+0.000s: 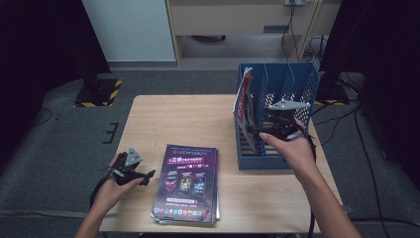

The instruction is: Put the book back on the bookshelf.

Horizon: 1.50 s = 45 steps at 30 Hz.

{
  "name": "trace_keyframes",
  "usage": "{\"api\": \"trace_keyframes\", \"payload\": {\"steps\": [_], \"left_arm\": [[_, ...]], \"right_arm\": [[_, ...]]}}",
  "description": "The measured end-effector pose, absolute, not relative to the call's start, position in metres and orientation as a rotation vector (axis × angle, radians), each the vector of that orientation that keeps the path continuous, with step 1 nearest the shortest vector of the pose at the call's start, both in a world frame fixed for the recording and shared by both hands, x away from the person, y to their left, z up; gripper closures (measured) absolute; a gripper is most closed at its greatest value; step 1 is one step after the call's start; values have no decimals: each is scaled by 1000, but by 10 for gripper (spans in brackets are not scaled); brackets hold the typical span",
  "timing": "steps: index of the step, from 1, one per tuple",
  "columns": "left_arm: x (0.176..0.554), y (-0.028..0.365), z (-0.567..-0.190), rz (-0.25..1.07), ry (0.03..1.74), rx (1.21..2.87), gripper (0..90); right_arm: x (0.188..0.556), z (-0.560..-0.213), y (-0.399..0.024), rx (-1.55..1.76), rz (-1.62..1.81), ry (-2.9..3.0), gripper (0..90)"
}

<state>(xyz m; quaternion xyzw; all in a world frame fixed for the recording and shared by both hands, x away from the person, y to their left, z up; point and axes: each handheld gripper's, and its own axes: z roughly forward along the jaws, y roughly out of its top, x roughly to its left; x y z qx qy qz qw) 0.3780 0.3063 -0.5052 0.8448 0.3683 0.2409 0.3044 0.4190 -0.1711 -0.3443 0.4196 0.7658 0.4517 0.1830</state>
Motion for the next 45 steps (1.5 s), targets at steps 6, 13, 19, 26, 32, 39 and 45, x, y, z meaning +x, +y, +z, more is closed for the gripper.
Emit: {"api": "trace_keyframes", "payload": {"steps": [6, 13, 19, 26, 32, 39, 45], "left_arm": [[378, 306, -505, 643, 972, 2236, 62], [378, 305, -506, 641, 967, 2243, 62], [378, 304, -506, 638, 970, 2237, 65], [378, 303, -507, 635, 965, 2239, 64], [378, 304, -505, 636, 969, 2231, 66], [377, 303, -504, 642, 967, 2230, 75], [377, 303, -504, 632, 966, 2234, 85]], "right_arm": [[411, -359, -169, 1175, 1273, 2178, 209], [403, -373, -165, 1166, 1263, 2204, 207], [400, -386, -159, 1171, 1252, 2214, 184], [395, -395, -151, 1175, 1246, 2226, 171], [389, -407, -143, 1165, 1236, 2255, 167], [380, -420, -134, 1148, 1238, 2290, 170], [374, -428, -124, 1127, 1242, 2317, 166]]}}
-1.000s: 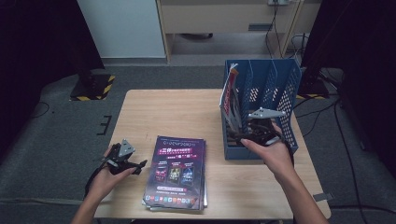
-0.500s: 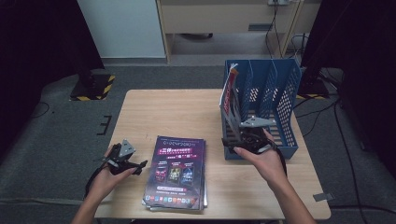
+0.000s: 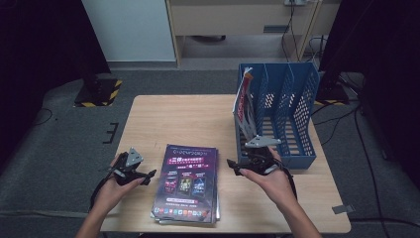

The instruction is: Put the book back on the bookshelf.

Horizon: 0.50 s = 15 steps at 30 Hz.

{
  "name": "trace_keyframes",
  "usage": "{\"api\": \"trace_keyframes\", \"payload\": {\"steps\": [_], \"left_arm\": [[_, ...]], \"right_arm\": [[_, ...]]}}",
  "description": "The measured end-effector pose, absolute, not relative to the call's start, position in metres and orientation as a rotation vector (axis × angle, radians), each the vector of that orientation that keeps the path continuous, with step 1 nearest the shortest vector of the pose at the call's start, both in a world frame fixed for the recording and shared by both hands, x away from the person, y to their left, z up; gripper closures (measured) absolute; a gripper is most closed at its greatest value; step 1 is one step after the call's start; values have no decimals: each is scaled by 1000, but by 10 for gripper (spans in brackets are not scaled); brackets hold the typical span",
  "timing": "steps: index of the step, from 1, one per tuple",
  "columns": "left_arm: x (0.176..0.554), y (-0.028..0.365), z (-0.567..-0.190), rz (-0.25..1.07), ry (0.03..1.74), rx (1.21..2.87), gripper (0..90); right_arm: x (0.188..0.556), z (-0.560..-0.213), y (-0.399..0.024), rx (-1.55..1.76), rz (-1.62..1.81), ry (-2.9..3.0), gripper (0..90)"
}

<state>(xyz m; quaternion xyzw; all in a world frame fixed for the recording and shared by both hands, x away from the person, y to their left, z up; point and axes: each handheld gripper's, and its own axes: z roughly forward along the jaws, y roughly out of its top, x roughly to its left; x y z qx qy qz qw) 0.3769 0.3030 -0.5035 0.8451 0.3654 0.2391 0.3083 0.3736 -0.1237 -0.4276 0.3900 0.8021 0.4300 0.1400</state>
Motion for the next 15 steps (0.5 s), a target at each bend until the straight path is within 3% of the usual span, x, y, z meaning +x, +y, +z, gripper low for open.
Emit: {"api": "trace_keyframes", "payload": {"steps": [5, 15], "left_arm": [[376, 302, -500, 633, 957, 2229, 147], [376, 303, -498, 634, 961, 2205, 151]], "right_arm": [[372, -436, -113, 1117, 1240, 2351, 161], [369, -456, -92, 1101, 1240, 2395, 171]]}}
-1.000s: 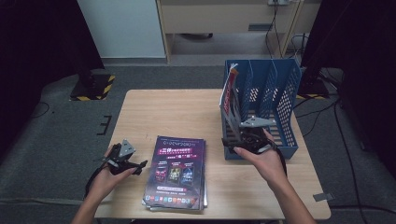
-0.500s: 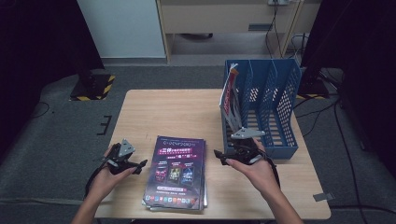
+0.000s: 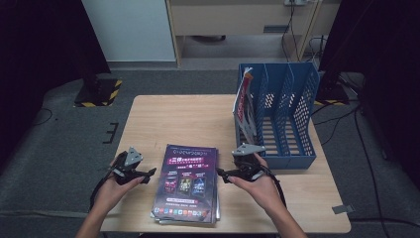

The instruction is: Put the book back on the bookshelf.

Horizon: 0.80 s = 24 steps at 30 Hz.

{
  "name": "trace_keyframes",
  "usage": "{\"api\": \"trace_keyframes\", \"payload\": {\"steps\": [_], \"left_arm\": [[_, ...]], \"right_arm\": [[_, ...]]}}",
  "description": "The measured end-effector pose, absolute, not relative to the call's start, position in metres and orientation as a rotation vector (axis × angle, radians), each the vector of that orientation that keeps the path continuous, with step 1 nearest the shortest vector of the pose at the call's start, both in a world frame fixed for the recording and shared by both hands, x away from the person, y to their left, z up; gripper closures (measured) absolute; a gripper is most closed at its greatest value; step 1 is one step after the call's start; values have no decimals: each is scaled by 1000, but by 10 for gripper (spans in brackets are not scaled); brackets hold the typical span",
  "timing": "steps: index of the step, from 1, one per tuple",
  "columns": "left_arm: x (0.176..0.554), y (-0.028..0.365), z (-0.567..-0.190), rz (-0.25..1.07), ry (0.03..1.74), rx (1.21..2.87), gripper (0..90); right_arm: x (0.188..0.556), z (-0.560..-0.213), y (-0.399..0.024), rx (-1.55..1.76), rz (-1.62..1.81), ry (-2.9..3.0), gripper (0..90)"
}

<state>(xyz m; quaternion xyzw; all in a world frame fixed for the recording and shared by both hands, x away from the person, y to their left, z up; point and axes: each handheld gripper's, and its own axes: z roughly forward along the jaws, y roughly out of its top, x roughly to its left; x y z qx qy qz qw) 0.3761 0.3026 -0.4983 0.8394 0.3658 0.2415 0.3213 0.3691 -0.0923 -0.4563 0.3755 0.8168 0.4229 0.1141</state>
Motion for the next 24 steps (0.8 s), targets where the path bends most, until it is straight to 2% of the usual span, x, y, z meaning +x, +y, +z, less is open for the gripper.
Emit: {"api": "trace_keyframes", "payload": {"steps": [20, 24], "left_arm": [[376, 303, -495, 630, 951, 2198, 180], [375, 302, -492, 633, 944, 2199, 194]], "right_arm": [[369, -481, -63, 1097, 1245, 2446, 220], [368, -485, -60, 1086, 1245, 2456, 255]]}}
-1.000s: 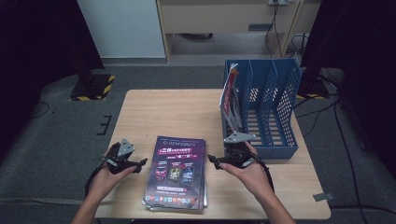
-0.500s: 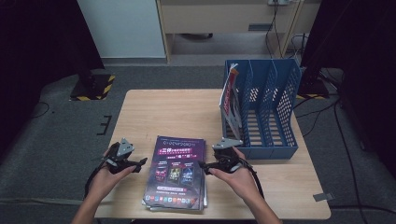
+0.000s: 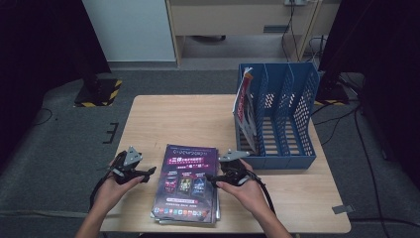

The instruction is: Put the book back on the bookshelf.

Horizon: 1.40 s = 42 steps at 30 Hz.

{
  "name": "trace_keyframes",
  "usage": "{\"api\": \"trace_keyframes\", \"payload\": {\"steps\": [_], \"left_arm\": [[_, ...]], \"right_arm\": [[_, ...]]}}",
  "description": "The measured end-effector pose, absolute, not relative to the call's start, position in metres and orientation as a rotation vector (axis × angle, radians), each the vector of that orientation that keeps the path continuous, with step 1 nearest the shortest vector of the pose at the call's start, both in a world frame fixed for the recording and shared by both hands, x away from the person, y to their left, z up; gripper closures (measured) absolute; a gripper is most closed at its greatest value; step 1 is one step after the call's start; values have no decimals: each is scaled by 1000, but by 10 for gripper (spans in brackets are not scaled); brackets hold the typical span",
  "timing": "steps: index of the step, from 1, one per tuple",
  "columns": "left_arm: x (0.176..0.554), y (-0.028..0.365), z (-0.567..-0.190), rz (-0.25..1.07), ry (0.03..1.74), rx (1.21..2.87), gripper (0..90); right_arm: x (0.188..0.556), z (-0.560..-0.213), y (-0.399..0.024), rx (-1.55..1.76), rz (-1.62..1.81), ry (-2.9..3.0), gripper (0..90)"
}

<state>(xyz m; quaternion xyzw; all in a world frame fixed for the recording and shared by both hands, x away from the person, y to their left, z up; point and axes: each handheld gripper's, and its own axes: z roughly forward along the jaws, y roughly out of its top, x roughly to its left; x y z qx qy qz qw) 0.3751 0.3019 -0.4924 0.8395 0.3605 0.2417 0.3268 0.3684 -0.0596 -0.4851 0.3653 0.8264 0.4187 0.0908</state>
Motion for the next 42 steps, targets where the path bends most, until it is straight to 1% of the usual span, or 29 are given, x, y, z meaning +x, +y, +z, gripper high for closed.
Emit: {"api": "trace_keyframes", "payload": {"steps": [11, 18, 21, 27, 35, 42], "left_arm": [[374, 295, -488, 573, 922, 2202, 298], [375, 284, -485, 515, 918, 2205, 335], [378, 278, -487, 470, 933, 2193, 341], [381, 266, -493, 456, 926, 2235, 345], [381, 264, -494, 444, 926, 2231, 346], [380, 263, -494, 430, 917, 2235, 383]], "right_arm": [[368, -493, -49, 1073, 1241, 2484, 272], [369, -499, -47, 1084, 1231, 2495, 264], [369, -500, -47, 1081, 1237, 2497, 258], [370, -501, -46, 1080, 1254, 2500, 250], [370, -504, -43, 1096, 1245, 2512, 241], [371, -507, -44, 1102, 1232, 2517, 232]]}}
